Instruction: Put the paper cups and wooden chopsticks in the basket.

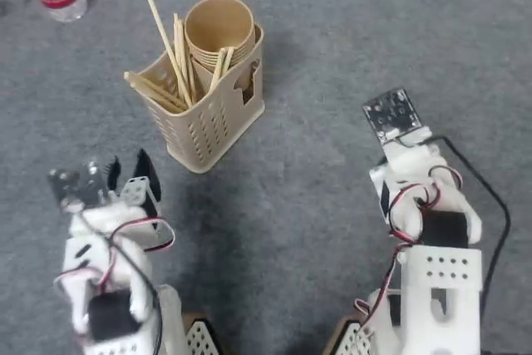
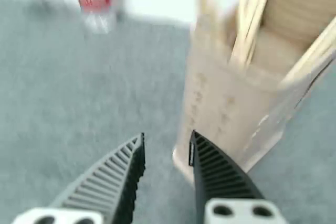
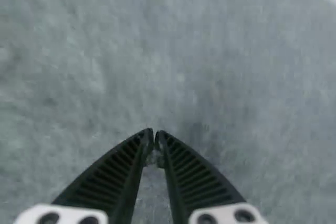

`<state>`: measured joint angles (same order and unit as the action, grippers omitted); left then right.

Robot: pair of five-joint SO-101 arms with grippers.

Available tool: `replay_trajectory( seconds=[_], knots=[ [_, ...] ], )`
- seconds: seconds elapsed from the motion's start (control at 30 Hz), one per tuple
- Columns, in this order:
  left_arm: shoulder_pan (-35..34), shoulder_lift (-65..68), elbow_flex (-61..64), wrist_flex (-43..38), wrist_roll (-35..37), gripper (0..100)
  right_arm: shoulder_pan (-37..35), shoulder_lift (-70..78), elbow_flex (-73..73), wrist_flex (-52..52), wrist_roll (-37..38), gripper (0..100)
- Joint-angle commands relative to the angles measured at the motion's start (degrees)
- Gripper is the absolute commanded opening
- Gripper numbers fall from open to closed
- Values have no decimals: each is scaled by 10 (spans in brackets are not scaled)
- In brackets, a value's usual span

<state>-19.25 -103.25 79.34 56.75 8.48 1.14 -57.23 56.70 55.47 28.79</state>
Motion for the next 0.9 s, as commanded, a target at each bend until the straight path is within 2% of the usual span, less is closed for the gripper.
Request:
replay_trajectory(
  seconds=[0.0,0.13,0.3,0.43,0.57,0.67,0.8,0.87],
  knots=[
    [67,25,-166,30,4,128,31,-8,77,-107,-11,13],
    [89,131,-222,15,-33,130,30,-11,177,-206,-65,15],
    [89,308,-340,5,-86,130,30,-13,259,-284,-77,16],
    [91,470,-488,70,-89,130,30,-13,283,-313,-77,16],
    [91,626,-663,174,-11,139,30,-13,285,-316,-78,16],
    [101,723,-795,287,67,202,30,-13,286,-316,-76,16],
    [142,847,-928,425,104,235,30,-13,287,-316,-76,16],
    [150,899,-953,439,135,234,30,-13,287,-316,-73,16]
  ],
)
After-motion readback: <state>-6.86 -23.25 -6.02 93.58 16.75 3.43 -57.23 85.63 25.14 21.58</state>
